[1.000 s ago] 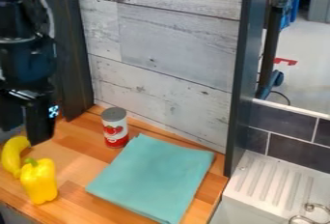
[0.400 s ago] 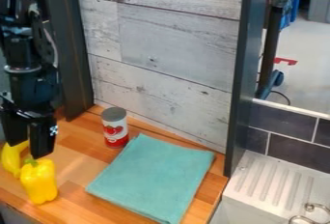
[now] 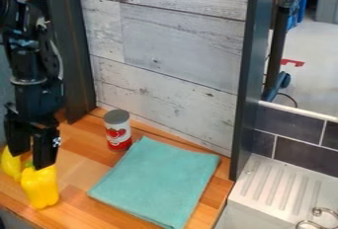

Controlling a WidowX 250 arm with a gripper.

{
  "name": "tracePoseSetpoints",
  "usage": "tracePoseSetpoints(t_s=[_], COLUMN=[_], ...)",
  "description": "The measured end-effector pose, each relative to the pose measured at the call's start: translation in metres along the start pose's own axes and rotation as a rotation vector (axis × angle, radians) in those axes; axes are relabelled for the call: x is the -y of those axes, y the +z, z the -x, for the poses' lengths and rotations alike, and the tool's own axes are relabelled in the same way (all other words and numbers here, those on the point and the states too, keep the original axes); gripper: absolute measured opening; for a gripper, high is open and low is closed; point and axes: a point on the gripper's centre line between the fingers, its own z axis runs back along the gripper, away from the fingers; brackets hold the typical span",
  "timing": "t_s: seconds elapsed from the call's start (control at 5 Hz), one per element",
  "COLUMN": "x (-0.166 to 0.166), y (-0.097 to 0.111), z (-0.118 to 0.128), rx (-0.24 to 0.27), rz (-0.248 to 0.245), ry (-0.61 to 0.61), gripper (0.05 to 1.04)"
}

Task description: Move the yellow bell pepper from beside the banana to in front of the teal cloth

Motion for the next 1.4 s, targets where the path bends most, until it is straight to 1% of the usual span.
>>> tracePoseSetpoints(t_s=[0.2,0.4,0.6,0.8,1.0,1.2,1.4], x=[-0.01,-0.014,-0.014,-0.015,-0.013,-0.012,-0.01], y=[-0.002,-0.003,-0.006,-0.007,-0.015,-0.019,-0.022], z=[0.002,0.0,0.0,-0.001,0.0,-0.002,-0.001], rx=[0.013,0.031,0.022,0.026,0.014,0.016,0.009], rz=[0.004,-0.011,-0.008,-0.011,-0.002,0.01,0.016], ry=[0.02,0.015,0.008,0.005,0.0,0.0,0.009], gripper=[1.001,1.001,1.001,1.001,1.001,0.964,0.734])
